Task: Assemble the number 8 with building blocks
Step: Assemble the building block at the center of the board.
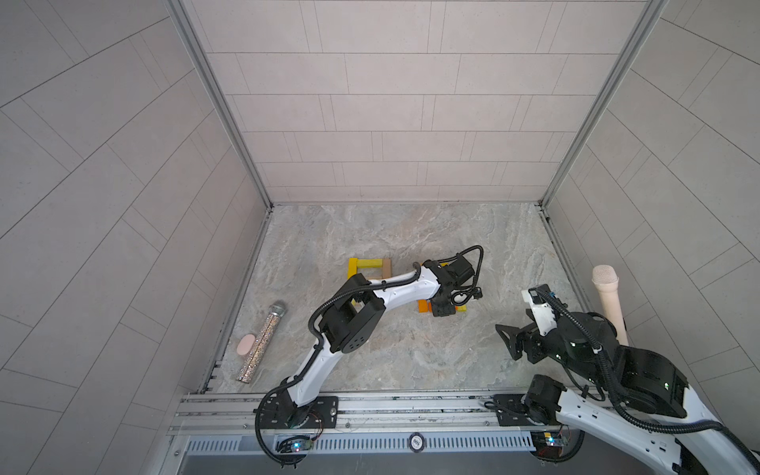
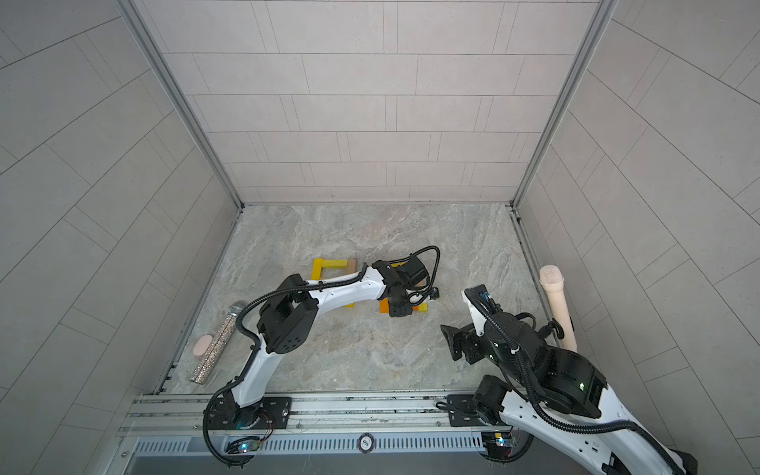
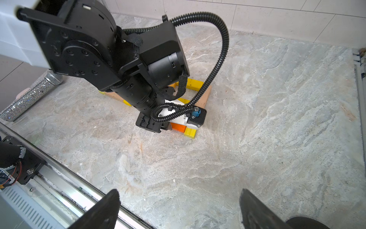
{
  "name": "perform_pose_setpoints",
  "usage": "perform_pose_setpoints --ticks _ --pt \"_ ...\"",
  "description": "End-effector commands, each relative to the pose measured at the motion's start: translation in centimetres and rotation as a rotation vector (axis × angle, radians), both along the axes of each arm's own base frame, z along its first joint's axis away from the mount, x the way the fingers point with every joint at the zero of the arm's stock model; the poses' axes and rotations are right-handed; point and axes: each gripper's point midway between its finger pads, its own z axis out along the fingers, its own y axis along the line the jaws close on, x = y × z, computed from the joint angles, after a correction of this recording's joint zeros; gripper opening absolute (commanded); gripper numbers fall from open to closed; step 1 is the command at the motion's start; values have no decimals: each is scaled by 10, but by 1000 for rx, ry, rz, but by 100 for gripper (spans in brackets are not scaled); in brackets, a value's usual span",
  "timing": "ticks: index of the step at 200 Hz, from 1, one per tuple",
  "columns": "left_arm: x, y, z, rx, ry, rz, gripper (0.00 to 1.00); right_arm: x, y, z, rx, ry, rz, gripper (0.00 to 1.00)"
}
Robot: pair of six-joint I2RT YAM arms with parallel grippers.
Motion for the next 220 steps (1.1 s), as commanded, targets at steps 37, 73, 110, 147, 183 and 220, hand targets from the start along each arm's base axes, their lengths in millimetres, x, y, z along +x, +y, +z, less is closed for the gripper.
perform_pose_setpoints --ticks 37,73,110,147,183,220 --pt "8 1 -4 14 -7 -17 27 1 -4 -4 -13 10 -22 96" --pt "8 2 -7 18 -3 -18 29 1 -4 -4 -14 11 -21 96" --pt "7 1 -8 15 -1 -20 31 1 -3 -4 -17 12 -21 96" --pt "7 1 -10 17 3 -22 33 1 -3 -5 -17 13 -21 96" --pt "5 0 -10 8 8 -27 37 1 -3 -5 -18 13 -21 96" --pt "4 1 -11 8 13 -30 40 1 -4 -4 -17 10 -22 96"
